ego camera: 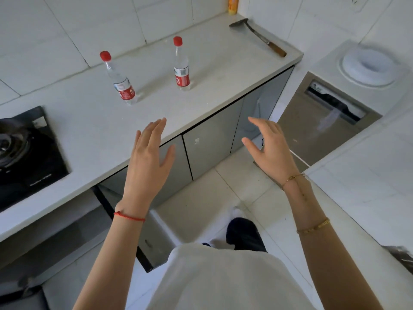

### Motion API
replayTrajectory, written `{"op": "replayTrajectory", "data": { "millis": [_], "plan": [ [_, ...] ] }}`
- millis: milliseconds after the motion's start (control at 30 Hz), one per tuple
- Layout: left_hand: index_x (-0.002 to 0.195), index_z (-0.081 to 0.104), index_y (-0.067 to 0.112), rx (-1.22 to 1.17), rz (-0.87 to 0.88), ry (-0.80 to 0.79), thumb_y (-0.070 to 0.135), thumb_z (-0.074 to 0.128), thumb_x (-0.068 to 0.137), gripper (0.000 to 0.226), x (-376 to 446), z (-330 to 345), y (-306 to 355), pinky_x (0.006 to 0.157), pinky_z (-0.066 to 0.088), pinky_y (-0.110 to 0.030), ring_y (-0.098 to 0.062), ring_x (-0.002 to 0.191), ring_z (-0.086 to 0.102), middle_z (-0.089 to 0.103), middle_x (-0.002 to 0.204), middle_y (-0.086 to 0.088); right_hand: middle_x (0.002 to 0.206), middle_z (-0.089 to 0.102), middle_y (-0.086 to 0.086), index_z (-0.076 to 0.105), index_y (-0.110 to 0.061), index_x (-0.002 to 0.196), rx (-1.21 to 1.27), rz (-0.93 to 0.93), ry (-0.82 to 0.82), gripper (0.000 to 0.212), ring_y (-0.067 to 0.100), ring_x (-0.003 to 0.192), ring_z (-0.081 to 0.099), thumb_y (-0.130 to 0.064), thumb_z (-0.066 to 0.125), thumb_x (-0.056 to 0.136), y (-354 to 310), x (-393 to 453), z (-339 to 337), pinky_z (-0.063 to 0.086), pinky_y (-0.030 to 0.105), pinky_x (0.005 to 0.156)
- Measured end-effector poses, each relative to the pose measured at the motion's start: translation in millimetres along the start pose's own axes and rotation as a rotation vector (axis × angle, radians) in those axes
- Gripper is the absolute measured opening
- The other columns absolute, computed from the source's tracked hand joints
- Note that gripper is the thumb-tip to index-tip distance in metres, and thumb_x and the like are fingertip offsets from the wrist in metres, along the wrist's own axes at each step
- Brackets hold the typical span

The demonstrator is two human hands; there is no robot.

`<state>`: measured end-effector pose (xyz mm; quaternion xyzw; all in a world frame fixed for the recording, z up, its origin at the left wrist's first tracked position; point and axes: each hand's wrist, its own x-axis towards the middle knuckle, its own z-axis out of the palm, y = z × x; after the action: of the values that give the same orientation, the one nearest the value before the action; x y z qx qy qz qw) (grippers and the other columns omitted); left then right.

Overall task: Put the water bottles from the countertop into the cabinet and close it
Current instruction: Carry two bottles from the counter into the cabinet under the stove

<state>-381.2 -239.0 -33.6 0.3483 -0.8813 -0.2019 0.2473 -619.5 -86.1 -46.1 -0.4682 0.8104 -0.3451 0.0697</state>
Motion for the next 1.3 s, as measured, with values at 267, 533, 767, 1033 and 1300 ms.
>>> {"op": "replayTrajectory", "data": {
  "millis": [267, 533, 767, 1033, 1300],
  "plan": [
    [0.147, 0.036, 0.011, 0.049, -0.149, 0.127, 0.019, 0.054, 0.097, 0.054, 64, 37, 14, 0.123, 0.016, -0.039, -0.023, 0.142, 0.035, 0.043, 0.15, -0.007, 0.138, 0.049, 0.001, 0.043, -0.016, 0.139, 0.014, -0.162, -0.097, 0.048, 0.017, 0.133, 0.037, -0.031, 0.055, 0.095, 38, 112, -12, 0.032, 0.029, 0.11],
    [0.147, 0.036, 0.01, 0.116, -0.357, 0.3, 0.019, 0.053, 0.098, 0.053, 99, 56, 40, 0.123, 0.017, -0.042, -0.022, 0.143, 0.034, 0.043, 0.15, -0.007, 0.135, 0.052, 0.004, 0.047, -0.012, 0.134, 0.085, -0.4, -0.2, 0.045, 0.021, 0.128, 0.041, -0.028, 0.057, 0.093, 51, 223, -7, 0.034, 0.03, 0.108],
    [0.147, 0.036, 0.01, 0.212, -0.548, 0.399, 0.019, 0.054, 0.098, 0.053, 99, 50, 42, 0.124, 0.016, -0.04, -0.021, 0.143, 0.034, 0.043, 0.15, -0.006, 0.129, 0.056, -0.002, 0.051, -0.015, 0.13, 0.193, -0.56, -0.338, 0.04, 0.016, 0.122, 0.044, -0.023, 0.06, 0.091, 29, 270, 27, 0.028, 0.016, 0.102],
    [0.148, 0.034, 0.013, 0.237, -0.628, 0.402, 0.022, 0.052, 0.098, 0.054, 121, 42, 1, 0.122, 0.02, -0.045, -0.02, 0.144, 0.032, 0.041, 0.152, -0.004, 0.128, 0.057, 0.002, 0.05, -0.015, 0.131, 0.225, -0.603, -0.406, 0.043, 0.02, 0.12, 0.047, -0.027, 0.06, 0.091, 9, 308, 75, 0.037, 0.028, 0.105],
    [0.147, 0.037, 0.012, 0.232, -0.562, 0.385, 0.021, 0.053, 0.097, 0.053, 174, 15, -67, 0.121, 0.023, -0.046, -0.023, 0.143, 0.035, 0.043, 0.151, -0.006, 0.13, 0.055, 0.004, 0.05, -0.011, 0.131, 0.2, -0.584, -0.317, 0.042, 0.019, 0.12, 0.046, -0.021, 0.06, 0.092, -32, 356, 104, 0.022, -0.001, 0.096]
  ]
}}
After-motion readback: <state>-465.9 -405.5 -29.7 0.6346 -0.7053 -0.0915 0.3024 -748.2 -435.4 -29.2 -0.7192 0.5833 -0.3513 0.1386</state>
